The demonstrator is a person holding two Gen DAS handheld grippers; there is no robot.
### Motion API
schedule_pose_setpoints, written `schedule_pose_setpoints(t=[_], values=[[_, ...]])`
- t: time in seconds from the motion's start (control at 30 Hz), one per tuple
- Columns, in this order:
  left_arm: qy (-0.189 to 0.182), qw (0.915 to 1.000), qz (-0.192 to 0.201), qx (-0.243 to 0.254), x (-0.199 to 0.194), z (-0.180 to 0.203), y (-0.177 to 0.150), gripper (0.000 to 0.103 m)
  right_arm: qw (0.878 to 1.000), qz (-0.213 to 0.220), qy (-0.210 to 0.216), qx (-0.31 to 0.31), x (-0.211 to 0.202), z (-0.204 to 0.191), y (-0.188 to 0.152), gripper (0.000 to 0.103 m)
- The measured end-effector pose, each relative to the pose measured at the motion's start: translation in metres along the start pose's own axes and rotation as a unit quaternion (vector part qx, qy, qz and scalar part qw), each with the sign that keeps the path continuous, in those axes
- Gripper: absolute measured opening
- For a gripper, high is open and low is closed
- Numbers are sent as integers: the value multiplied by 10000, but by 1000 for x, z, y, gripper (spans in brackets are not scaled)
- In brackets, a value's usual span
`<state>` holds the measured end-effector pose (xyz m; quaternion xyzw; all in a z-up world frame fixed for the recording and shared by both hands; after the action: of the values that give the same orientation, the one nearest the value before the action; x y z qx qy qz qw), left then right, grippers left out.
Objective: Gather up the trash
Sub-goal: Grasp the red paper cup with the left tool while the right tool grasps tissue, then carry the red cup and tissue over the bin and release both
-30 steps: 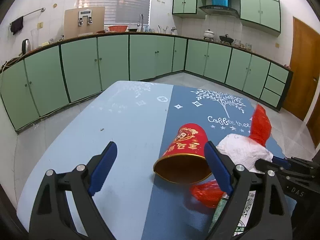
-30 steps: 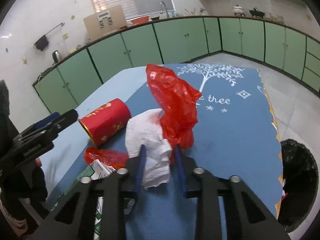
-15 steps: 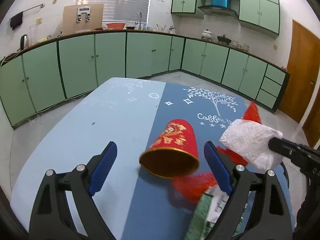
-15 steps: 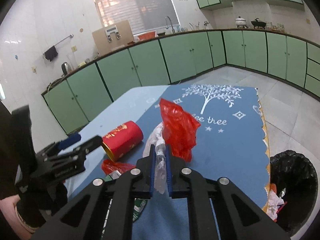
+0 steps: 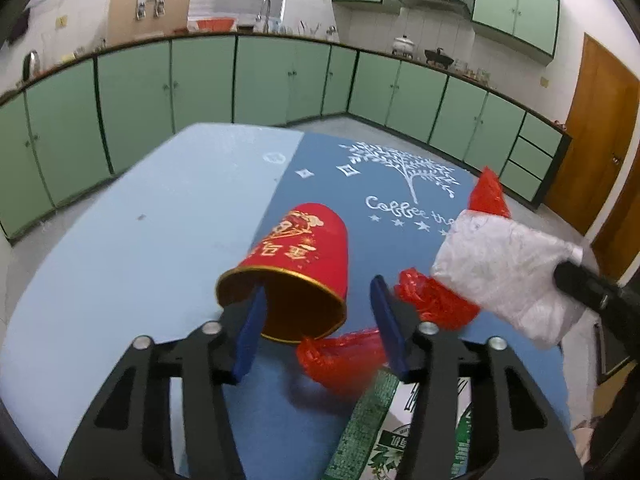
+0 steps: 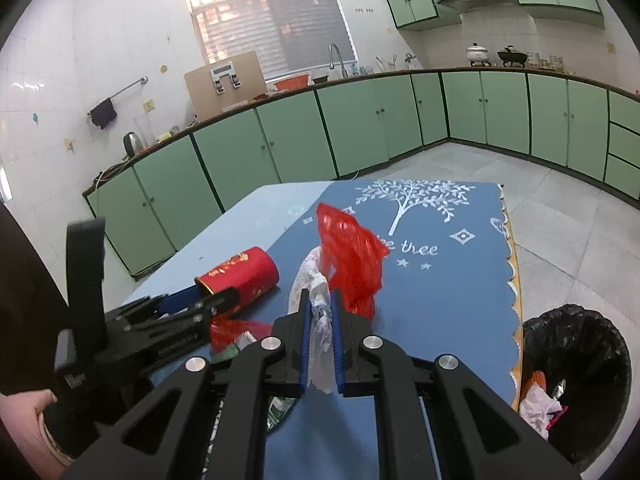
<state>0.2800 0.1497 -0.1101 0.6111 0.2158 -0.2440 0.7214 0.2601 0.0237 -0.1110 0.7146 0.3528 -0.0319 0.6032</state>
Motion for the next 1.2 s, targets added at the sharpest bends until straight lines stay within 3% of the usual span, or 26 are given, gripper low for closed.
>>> schedule_pose_setpoints(t=[0.07,0.17,0.37,0.77,0.97,1.2], values=[[-9,10000,-32,-24,2,1,3,40,10000,-37,-5,25,2,3,-2,10],[-27,10000,-40,-15,6,1,5,22,10000,-54,-19,51,4,6,-4,10],[0,10000,84,50,2,0,8,3,10000,-34,-36,23,2,7,-5,10],[-213,9961,857,17,-53,7,37,3,9992,370,38,-156,-35,1,20,10],[-558,9908,1196,305,-81,52,48,3,9978,641,-119,-70,-69,16,32,9],[-1267,9827,1223,574,-94,128,42,3,9934,975,-597,60,-119,56,38,8]])
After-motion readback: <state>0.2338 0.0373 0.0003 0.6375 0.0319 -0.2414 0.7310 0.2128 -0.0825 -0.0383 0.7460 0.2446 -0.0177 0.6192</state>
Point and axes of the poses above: each gripper's, at about its wrist camera, not at the fingertips, and x roughly the way its jaws point, z to its right, y to its top, the point moved 9 cm from there along x, roughly the way its jaws point, and after that the axes turned 2 degrees about z, right-handed, at the moved point
